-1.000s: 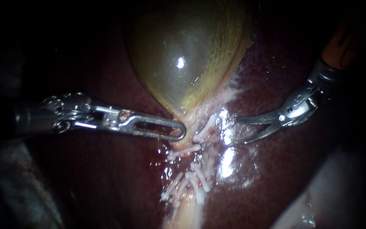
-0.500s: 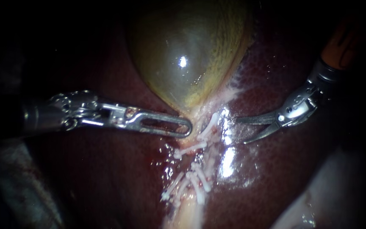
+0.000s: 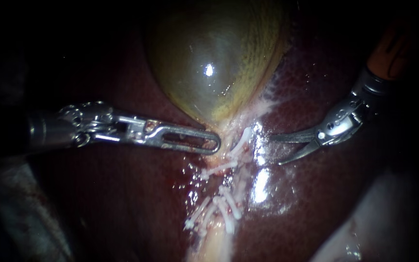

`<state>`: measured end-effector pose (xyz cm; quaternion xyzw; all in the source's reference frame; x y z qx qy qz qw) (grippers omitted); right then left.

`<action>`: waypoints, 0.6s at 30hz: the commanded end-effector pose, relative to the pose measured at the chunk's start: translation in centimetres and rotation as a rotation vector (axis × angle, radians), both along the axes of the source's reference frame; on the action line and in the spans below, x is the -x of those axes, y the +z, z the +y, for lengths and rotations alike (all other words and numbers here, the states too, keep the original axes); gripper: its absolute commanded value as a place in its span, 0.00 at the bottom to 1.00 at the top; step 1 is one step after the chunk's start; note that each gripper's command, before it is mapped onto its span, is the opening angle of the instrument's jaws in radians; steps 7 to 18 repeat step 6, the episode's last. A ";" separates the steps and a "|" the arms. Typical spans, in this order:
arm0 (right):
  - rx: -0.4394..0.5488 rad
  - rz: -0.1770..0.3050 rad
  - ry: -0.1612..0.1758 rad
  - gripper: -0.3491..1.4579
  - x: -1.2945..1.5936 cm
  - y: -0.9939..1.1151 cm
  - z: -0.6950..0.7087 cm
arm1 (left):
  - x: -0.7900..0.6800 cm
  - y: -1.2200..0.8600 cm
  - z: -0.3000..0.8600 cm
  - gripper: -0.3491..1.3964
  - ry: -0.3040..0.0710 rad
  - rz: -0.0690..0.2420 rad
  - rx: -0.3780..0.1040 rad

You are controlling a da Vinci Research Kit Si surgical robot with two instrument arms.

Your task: Go back from the cut right tube

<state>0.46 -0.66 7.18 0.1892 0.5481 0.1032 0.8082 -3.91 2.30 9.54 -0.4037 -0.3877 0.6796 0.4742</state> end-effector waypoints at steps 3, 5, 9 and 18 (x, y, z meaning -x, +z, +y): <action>0.000 0.000 0.000 0.45 0.00 0.00 0.00 | 0.00 0.00 0.00 0.00 0.000 0.000 0.000; 0.000 0.000 0.000 0.45 0.00 0.00 0.00 | 0.00 0.00 0.00 0.00 0.000 0.000 0.000; 0.000 0.000 0.000 0.45 0.00 0.00 0.00 | 0.00 0.00 0.00 0.00 0.000 -0.001 0.000; 0.000 0.000 0.000 0.45 0.00 0.00 0.00 | 0.00 0.00 0.00 0.00 0.000 -0.001 0.000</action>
